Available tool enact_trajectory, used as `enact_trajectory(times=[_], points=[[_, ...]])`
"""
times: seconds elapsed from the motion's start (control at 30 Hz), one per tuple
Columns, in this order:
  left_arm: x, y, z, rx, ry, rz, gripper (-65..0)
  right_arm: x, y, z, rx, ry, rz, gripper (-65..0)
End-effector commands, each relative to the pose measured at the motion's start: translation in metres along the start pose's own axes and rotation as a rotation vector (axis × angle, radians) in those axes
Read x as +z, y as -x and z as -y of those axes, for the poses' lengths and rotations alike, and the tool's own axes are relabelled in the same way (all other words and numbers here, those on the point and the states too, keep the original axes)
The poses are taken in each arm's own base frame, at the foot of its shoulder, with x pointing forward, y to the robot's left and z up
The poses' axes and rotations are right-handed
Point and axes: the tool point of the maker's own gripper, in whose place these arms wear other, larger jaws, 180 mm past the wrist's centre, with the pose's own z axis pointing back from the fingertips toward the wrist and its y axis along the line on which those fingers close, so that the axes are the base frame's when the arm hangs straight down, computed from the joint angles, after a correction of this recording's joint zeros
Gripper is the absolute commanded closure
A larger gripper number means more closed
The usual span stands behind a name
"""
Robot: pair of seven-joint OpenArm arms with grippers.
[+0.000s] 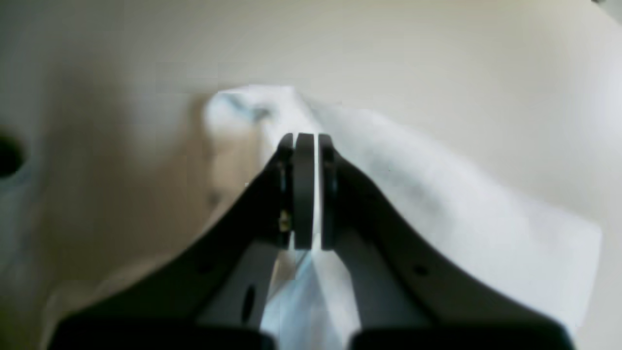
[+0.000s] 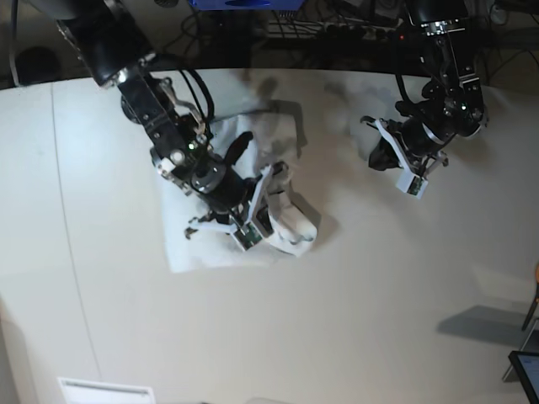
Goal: Fold the T-shirt properly
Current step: 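Press the folded bundle with the right gripper and raise the left gripper, then release the right gripper and lift it off the bundle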
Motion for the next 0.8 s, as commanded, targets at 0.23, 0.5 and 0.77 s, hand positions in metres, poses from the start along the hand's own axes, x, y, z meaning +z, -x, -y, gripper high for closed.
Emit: enact_trajectory(times=[0.23,0.5,0.77], points=[[0.008,-0.009,-0.007,-0.042,-0.013,0.024,0.0,0.058,0.012,-0.019,-0.14,0.037,0.051,-2.0],[0.012,-0.006,-0.013,-0.057,-0.025,0.01,0.0,0.073,0.037,-0.04,-0.199,0.017,-0.005,-2.0],[0.013,-0.006,-0.015,-0.053,-0.03,0.011,0.0,0.073,0.043,-0.089,-0.218,-0.088,0.004,-2.0]])
